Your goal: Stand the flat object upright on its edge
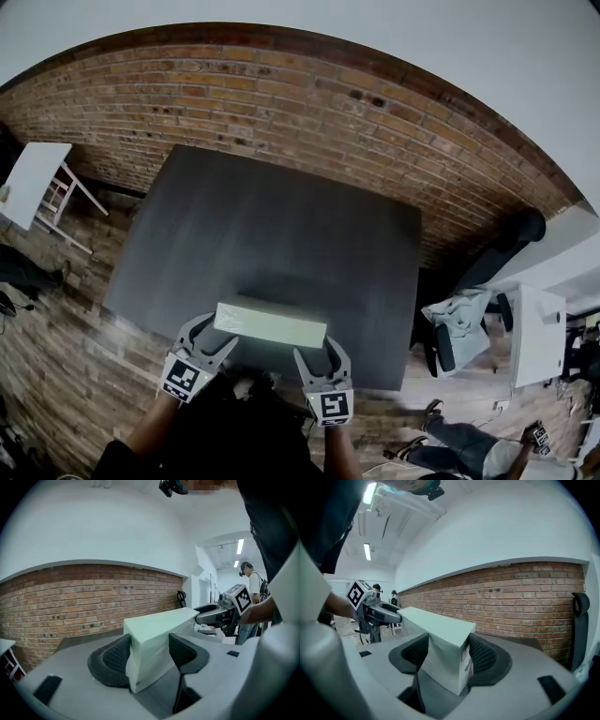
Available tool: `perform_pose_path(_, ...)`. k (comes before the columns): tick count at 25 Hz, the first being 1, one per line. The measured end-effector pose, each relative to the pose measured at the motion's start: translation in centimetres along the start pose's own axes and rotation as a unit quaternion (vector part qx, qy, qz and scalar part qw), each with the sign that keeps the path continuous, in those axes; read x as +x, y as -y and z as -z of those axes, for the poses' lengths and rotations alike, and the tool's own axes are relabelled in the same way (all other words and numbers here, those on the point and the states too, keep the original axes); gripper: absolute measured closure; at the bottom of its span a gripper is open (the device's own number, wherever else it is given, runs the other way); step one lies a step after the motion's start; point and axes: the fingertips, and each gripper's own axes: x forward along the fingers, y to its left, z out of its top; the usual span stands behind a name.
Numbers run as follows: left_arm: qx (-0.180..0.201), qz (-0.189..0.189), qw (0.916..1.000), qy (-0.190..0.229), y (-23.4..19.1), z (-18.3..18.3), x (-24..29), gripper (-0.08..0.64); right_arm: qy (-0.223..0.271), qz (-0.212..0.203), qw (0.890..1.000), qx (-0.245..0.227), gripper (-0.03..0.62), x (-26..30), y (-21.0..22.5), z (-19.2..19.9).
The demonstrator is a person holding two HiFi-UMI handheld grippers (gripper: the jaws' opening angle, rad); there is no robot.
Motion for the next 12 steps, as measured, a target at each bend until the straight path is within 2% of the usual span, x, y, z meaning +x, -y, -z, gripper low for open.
perform_pose_path(4,-0.016,-0.007,0.9997,0.014,-0.1,-1.2,-0.2,0.301,0.001,-0.008,1.000,0.004,0.314,0.0,0.5,-1.5)
perform_pose_path(8,-0.021,-0.009,0.9997,0.010,-1.0,-1.2,-0.2,0.301,-0.043,-0.010,0.999,-0.002,0.314,0.7,0.5,-1.2)
perform_pose_path(12,-0.036,-0.004,0.9993,0.006,-2.9,-1.1,0.7,0.301,-0.057,-0.001,0.998,-0.003,0.316,2.4,0.8,-1.9)
